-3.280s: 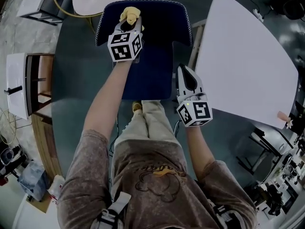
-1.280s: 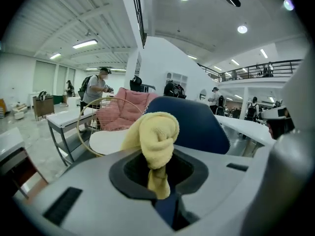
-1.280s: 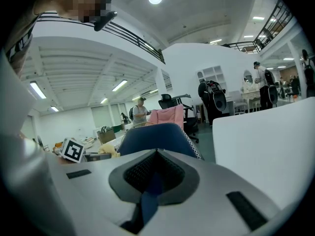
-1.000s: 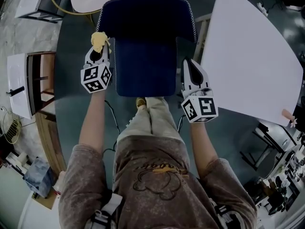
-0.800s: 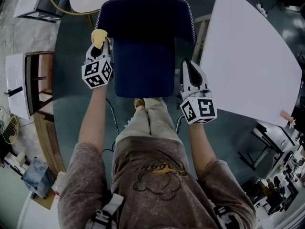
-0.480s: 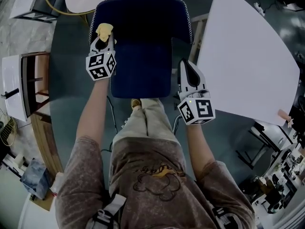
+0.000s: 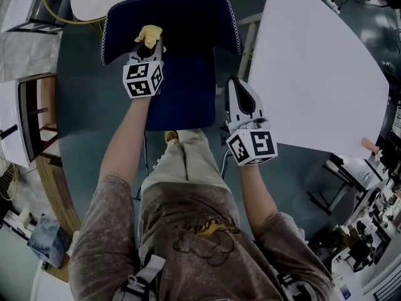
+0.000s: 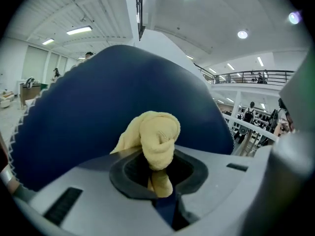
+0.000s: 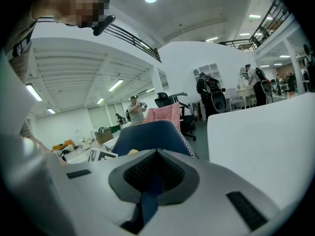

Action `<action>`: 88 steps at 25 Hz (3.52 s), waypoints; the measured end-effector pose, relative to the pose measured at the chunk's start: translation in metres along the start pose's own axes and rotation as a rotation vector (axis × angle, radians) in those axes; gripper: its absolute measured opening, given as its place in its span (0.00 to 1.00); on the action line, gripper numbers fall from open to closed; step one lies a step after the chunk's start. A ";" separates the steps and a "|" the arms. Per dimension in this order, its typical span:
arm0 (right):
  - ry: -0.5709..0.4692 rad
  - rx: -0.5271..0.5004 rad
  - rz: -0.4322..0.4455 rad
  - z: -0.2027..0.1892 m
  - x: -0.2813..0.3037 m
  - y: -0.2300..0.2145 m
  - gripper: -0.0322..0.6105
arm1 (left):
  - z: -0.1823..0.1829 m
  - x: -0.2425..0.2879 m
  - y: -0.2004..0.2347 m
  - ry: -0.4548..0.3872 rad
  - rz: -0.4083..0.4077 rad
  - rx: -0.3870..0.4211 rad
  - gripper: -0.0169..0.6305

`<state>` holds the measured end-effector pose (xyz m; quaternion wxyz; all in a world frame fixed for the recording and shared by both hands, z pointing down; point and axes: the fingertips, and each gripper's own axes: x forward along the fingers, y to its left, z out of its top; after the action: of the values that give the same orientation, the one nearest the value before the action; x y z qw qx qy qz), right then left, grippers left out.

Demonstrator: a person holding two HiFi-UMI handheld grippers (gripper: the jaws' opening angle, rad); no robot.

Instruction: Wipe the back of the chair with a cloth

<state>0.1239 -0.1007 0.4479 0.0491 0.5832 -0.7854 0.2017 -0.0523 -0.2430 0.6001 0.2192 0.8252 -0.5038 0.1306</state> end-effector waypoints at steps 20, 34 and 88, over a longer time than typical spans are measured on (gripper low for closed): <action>-0.027 0.028 -0.082 0.003 -0.025 -0.036 0.09 | -0.038 0.057 -0.192 0.076 -0.448 0.074 0.13; -0.009 0.004 -0.053 -0.010 -0.018 -0.030 0.09 | -0.046 0.020 -0.186 0.036 -0.512 0.083 0.13; 0.071 0.002 0.053 -0.099 0.035 0.018 0.09 | -0.151 0.060 -0.010 0.115 -0.121 -0.002 0.13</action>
<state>0.0799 -0.0906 0.5450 0.0712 0.5547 -0.7981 0.2242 -0.0156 -0.2110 0.7553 0.2562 0.8450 -0.4398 0.1638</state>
